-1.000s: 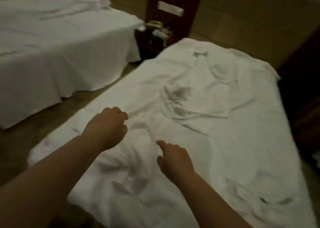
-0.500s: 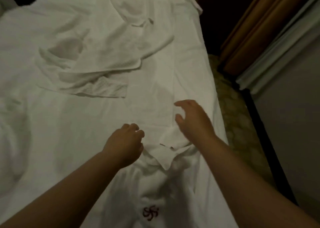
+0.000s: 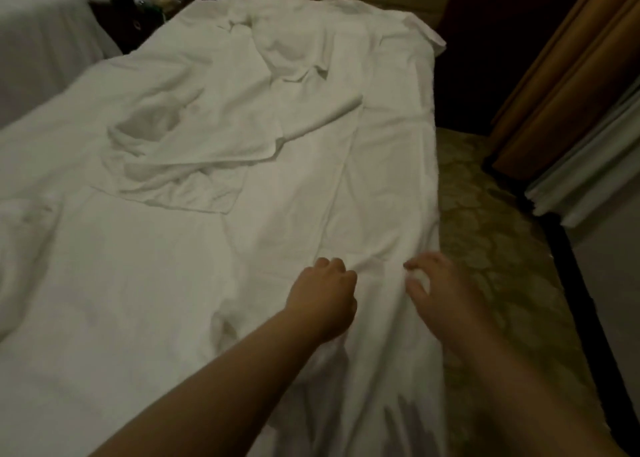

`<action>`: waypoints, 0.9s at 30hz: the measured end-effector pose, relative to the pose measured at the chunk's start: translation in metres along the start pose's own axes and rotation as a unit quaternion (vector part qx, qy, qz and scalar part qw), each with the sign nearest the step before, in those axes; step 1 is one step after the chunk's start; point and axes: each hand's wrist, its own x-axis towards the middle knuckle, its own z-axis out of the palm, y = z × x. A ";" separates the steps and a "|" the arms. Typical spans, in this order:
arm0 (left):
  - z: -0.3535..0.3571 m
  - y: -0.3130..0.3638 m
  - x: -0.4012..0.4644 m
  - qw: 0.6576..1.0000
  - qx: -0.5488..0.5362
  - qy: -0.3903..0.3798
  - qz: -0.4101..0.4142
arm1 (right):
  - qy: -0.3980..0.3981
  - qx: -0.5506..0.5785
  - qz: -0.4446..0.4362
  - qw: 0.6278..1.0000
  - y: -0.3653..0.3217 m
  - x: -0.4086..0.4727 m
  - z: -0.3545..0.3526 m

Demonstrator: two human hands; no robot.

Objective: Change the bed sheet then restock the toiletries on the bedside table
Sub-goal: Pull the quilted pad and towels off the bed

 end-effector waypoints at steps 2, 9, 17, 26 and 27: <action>0.013 0.039 0.005 1.000 -0.016 -0.009 -0.014 | 0.005 -0.003 -0.004 1.000 0.027 0.013 -0.024; 0.012 0.079 0.010 0.999 -0.006 -0.023 -0.042 | -0.081 -0.062 -0.034 0.994 0.062 0.023 -0.039; -0.053 0.033 0.040 0.993 0.018 0.041 -0.106 | -0.139 -0.074 -0.132 0.979 0.022 0.077 -0.043; -0.067 0.016 0.169 0.977 0.027 0.050 -0.207 | -0.133 -0.055 -0.261 0.955 0.015 0.259 -0.042; -0.071 0.008 0.191 0.968 0.020 0.067 -0.241 | -0.155 -0.068 -0.281 0.945 0.022 0.276 -0.031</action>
